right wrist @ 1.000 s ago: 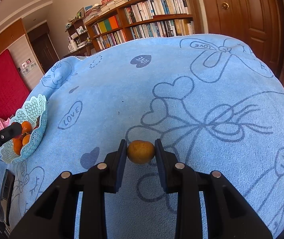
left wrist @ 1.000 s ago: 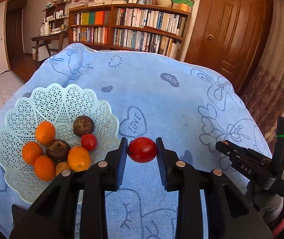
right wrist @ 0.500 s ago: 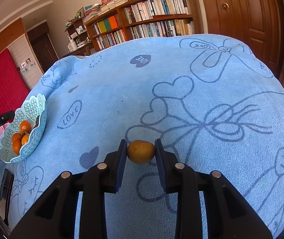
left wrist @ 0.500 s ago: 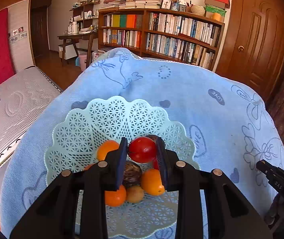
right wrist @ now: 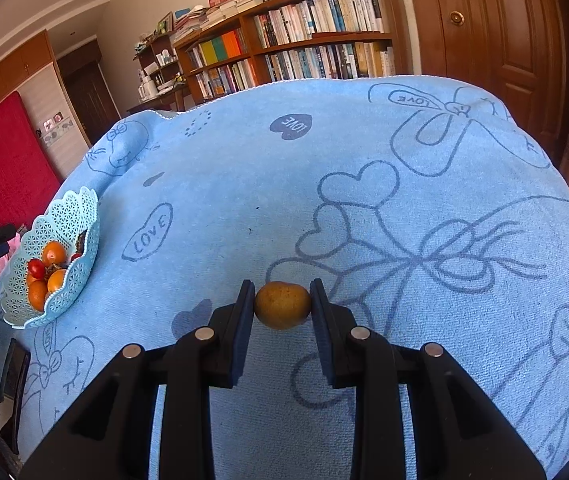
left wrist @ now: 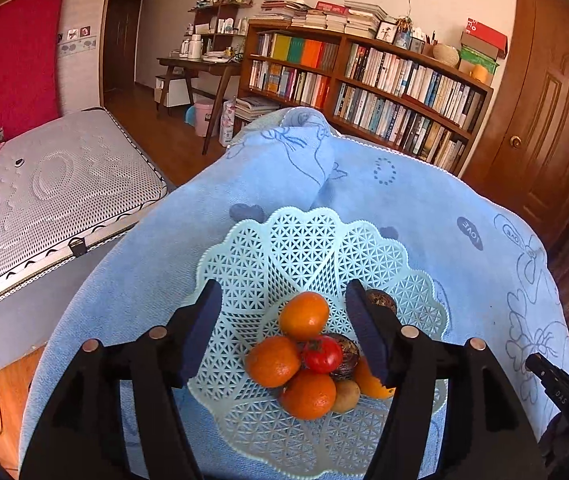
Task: Organize fruits
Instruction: 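Carry the tan fruit into the basket with the right tool and release it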
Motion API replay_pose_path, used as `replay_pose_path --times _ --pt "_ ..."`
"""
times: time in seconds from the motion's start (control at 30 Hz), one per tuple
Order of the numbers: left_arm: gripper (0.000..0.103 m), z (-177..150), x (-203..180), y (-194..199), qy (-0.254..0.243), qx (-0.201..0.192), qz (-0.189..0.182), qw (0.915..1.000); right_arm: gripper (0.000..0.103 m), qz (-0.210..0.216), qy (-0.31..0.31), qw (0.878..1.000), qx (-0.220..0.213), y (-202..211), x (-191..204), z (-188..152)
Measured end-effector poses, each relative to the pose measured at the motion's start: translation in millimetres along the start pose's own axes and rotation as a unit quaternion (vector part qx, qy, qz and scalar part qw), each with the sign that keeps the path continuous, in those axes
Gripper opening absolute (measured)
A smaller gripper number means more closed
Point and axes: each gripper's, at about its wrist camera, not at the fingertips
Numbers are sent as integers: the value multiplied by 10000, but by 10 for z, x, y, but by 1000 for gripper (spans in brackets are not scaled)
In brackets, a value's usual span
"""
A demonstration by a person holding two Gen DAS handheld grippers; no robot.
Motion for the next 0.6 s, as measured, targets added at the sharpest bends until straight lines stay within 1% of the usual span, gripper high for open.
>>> replay_pose_path --times 0.1,0.17,0.37,0.53,0.6 --pt "78 -13 67 129 -95 -127 47 9999 29 151 31 9999 -18 1 152 61" --pt "81 -22 112 216 -164 -205 61 9996 29 300 62 9995 -21 -16 293 110" --pt "85 -57 283 388 -188 -358 65 9992 29 909 183 9957 43 -114 875 255" --pt "86 -19 397 434 -202 -413 167 9988 29 1412 318 9894 105 -239 1445 339" --pt "88 4 434 451 -159 -436 205 9987 29 1561 430 9867 117 -303 1683 345"
Point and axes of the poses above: each gripper's, at about its wrist camera, not at the fingertips, and y roughly against the way its jaws point, x to its left, z to its top, and after that the axes turned 15 degrees about -x, right-handed
